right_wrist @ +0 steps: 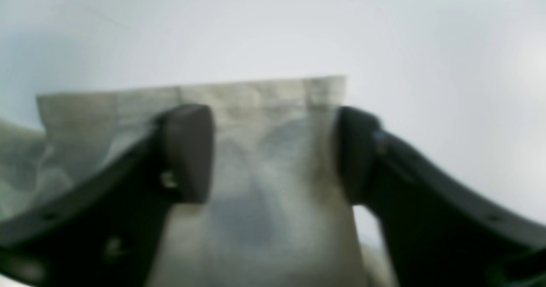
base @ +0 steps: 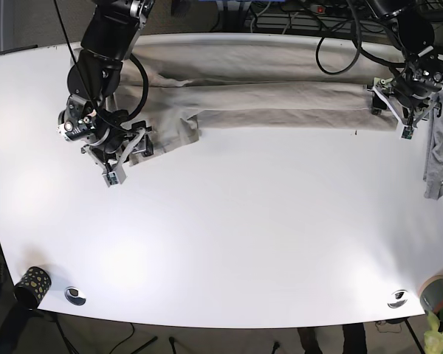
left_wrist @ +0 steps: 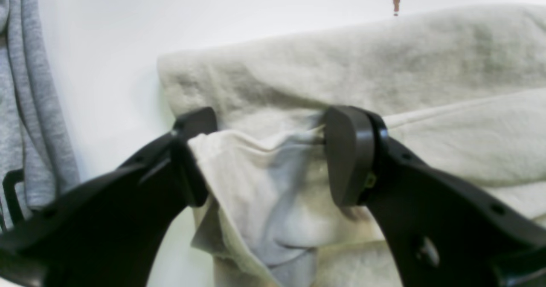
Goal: Fold the T-shirt properly
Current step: 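Lay the hem onto the collar strip and flatten the long bundle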
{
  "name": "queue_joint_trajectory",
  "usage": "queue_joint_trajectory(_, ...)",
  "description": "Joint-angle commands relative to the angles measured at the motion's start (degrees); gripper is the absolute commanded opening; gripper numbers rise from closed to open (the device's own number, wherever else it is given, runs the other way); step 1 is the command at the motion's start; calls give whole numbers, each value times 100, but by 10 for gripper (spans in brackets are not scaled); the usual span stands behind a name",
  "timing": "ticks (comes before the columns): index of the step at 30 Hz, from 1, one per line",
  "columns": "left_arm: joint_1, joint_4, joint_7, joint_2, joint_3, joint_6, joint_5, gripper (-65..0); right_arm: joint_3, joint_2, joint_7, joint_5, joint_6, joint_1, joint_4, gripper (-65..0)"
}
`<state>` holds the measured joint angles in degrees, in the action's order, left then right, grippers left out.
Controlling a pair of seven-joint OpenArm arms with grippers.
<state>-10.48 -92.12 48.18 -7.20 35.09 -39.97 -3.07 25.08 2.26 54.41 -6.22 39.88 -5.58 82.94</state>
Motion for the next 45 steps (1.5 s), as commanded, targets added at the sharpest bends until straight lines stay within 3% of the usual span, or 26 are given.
queue_joint_trajectory(1,-3,3,135,-31,-23,-3,162,-272,-7,7,-101,2,12,-35,-105,-452)
queue_joint_trajectory(4,-3,3,135,-31,-23,-3,171,-272,2,7,-145,2,12,-26,-96,-631)
queue_joint_trajectory(5,-3,12,135,-31,-23,-3,171,-272,2,7,-136,2,12,-17,-17,-650)
queue_joint_trajectory(10,-3,12,135,-31,-23,-3,180,-272,11,7,66,2,12,194,748,-650)
queue_joint_trajectory(21,-38,20,135,-58,-261,-3,180,-272,28,-90,1157,-7,12,1020,3236,-650)
queue_joint_trajectory(27,-38,20,135,-58,-393,-3,180,-272,389,-275,1200,-24,12,1372,3350,-650)
queue_joint_trajectory(30,-38,20,135,-40,-393,-3,180,-272,688,-389,1200,-402,12,1521,3350,-650)
queue_joint_trajectory(36,-38,20,135,-40,-401,-3,180,-272,1074,-231,1209,-1150,12,1855,3350,-650)
queue_joint_trajectory(40,-29,143,135,-58,-401,-3,180,-272,1285,-213,1209,-1238,12,1987,3342,-650)
queue_joint_trajectory(45,-20,346,135,-137,-401,-3,171,-272,1707,-213,1192,-1229,12,2005,3227,-487)
